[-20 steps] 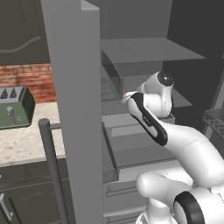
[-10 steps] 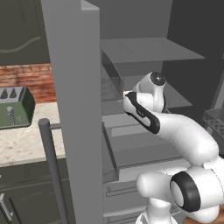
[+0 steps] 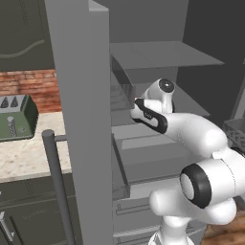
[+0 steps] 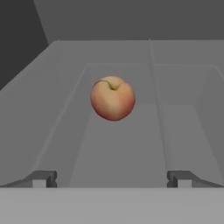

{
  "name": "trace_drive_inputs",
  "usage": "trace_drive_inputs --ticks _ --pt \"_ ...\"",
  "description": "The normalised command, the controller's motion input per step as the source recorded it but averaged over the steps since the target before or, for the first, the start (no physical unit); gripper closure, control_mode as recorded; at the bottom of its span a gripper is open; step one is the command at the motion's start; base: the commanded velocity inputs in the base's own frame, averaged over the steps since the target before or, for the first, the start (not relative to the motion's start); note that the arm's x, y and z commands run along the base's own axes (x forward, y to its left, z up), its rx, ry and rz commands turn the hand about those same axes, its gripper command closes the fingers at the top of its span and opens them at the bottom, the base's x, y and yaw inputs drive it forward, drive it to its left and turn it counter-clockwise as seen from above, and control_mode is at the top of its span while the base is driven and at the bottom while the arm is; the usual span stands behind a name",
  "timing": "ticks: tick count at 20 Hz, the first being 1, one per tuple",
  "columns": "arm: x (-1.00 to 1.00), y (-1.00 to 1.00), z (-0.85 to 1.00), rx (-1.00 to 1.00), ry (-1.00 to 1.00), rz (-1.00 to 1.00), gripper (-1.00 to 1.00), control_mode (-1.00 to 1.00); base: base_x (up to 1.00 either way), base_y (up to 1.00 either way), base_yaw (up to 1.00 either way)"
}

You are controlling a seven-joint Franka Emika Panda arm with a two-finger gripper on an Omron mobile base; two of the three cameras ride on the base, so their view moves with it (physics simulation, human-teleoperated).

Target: Retrieve the banana and peach from the fridge and place them into the bowl on the dining table.

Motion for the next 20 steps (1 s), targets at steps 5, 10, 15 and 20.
trace_drive_inputs --ticks 5,10,15,20 --pt "0.40 0.00 -0.04 0.00 0.00 0.00 -1.00 -1.00 0.00 0.00 0.00" --pt "0.33 0.00 -0.18 0.00 0.02 0.00 -1.00 -1.00 0.00 0.00 0.00" --pt "0.34 0.03 -0.26 0.00 0.03 0.00 -1.00 -1.00 0.00 0.00 0.00" --pt "0.40 0.07 -0.23 0.00 0.00 0.00 -1.00 -1.00 0.00 0.00 0.00"
